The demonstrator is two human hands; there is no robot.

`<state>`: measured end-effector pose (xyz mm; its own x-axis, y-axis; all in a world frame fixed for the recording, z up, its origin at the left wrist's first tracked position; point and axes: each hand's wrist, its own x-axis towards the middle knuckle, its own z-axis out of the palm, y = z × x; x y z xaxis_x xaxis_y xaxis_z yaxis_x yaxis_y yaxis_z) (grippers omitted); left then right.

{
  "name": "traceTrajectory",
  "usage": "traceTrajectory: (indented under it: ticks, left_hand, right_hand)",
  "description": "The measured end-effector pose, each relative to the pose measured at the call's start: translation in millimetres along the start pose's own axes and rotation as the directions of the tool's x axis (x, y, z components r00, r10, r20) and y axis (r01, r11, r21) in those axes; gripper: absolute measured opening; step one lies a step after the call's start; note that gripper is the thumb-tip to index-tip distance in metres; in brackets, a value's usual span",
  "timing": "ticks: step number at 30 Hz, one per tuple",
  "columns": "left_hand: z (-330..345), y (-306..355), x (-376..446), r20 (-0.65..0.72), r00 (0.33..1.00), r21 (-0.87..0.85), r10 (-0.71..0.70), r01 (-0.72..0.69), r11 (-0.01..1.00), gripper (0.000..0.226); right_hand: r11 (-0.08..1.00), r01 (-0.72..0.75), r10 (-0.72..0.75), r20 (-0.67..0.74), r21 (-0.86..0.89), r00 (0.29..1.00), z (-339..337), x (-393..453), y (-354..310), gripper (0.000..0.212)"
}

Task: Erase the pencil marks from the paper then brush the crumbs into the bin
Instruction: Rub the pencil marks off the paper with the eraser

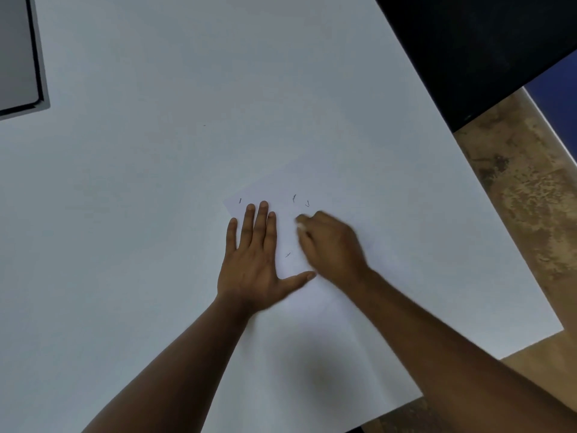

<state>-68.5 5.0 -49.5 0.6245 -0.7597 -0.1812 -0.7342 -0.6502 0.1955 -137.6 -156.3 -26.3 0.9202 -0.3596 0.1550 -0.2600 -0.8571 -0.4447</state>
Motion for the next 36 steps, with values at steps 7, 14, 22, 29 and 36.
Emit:
traceTrajectory:
  ticks: [7, 14, 22, 29, 36]
  left_hand:
    - [-1.8, 1.6, -0.4, 0.034, 0.999, 0.005, -0.016, 0.016, 1.000, 0.125]
    - [-4.3, 2.4, -0.6, 0.029, 0.999, -0.001, -0.022, 0.022, 1.000, 0.125]
    - [-2.1, 1.8, 0.4, 0.028, 0.999, 0.010, -0.015, 0.015, 1.000, 0.124]
    - [-5.0, 3.3, -1.4, 0.031, 0.999, -0.010, -0.019, 0.019, 1.000, 0.125]
    - [-1.0, 1.3, -0.8, 0.013, 1.000, -0.010, -0.011, 0.011, 1.000, 0.124]
  right_hand:
    - [0.986, 0.097, -0.115, -0.136, -0.135, 0.984, -8.6, 17.4, 47.9, 0.016]
    - [0.990, -0.136, 0.133, -0.093, -0.027, 0.987, -32.5, 27.2, 62.0, 0.020]
    - [0.990, 0.021, -0.033, -0.082, -0.141, 0.996, 5.9, 13.2, 14.6, 0.016]
    - [0.967, -0.214, 0.185, -0.199, -0.138, 0.962, -32.6, 26.3, 71.4, 0.032]
    - [1.000, -0.012, 0.012, -0.030, 0.015, 0.999, -2.2, 2.9, 15.7, 0.029]
